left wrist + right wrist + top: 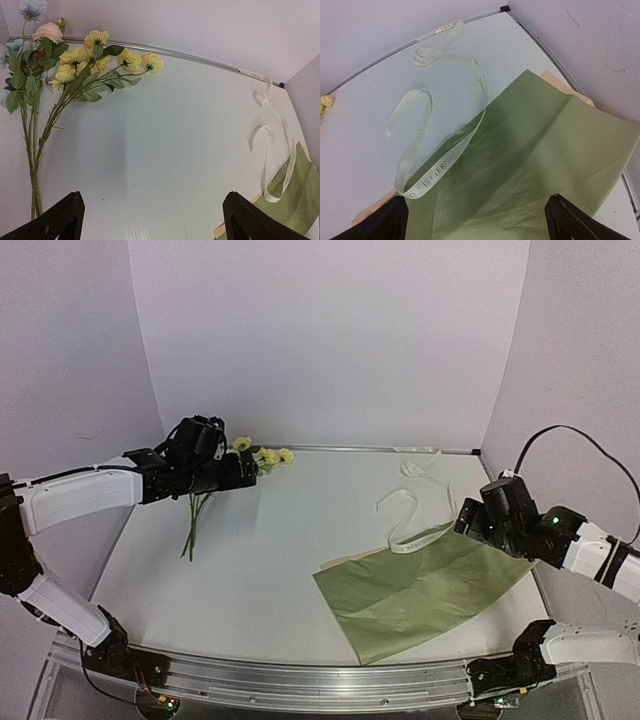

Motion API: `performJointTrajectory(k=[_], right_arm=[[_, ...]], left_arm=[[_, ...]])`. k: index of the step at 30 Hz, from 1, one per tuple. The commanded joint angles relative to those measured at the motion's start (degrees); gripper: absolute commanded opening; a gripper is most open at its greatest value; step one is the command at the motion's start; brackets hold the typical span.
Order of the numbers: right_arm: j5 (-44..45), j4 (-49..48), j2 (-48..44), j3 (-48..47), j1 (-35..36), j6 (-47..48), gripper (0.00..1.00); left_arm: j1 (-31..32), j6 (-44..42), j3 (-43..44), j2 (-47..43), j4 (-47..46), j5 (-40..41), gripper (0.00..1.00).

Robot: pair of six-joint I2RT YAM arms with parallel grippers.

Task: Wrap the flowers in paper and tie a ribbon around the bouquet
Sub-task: Pick up the folded wrapping paper from the center of the board.

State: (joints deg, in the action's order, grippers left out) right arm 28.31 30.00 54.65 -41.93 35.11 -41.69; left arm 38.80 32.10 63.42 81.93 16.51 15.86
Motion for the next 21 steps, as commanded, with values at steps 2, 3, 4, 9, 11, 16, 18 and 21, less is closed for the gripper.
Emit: performJointTrajectory(k=[2, 3, 4, 9, 11, 16, 18, 21], right_arm=[[0.3, 3.8, 1.6, 0.2, -0.5, -7.9, 0.98], [-0.2, 4.4, 1.8, 0.7, -0.6, -8.9, 0.98], [-0.7, 5.1, 1.9, 1.2, -0.9, -10.0, 0.98], [-5.5, 8.0, 1.2, 6.6, -4.3, -15.6, 0.98], [-8.8, 8.1, 0.1, 9.4, -6.8, -18.0, 0.98], [-11.6, 8.1, -2.9, 15.0, -11.1, -21.1, 0.98], [-11.6, 8.1, -3.8, 16.3, -11.7, -22.1, 0.98], [-11.7, 8.1, -5.1, 17.6, -12.0, -23.3, 0.98]], left_arm=[[-1.6, 1.3, 0.9, 1.6, -5.2, -9.2, 1.00], [-1.8, 1.6, 1.0, 2.3, -5.8, -10.7, 1.00], [-2.0, 1.9, 1.1, 3.0, -6.3, -11.9, 1.00], [-2.7, 5.2, 0.2, 6.4, -10.3, -19.0, 1.00], [-2.7, 7.1, -0.4, 8.5, -12.6, -22.7, 1.00], [-2.6, 11.5, -0.6, 15.2, -16.9, -29.7, 1.00], [-2.5, 14.1, -1.1, 18.0, -21.2, -33.7, 1.00], [-1.1, 16.4, 0.2, 22.2, -22.6, -36.0, 1.00]])
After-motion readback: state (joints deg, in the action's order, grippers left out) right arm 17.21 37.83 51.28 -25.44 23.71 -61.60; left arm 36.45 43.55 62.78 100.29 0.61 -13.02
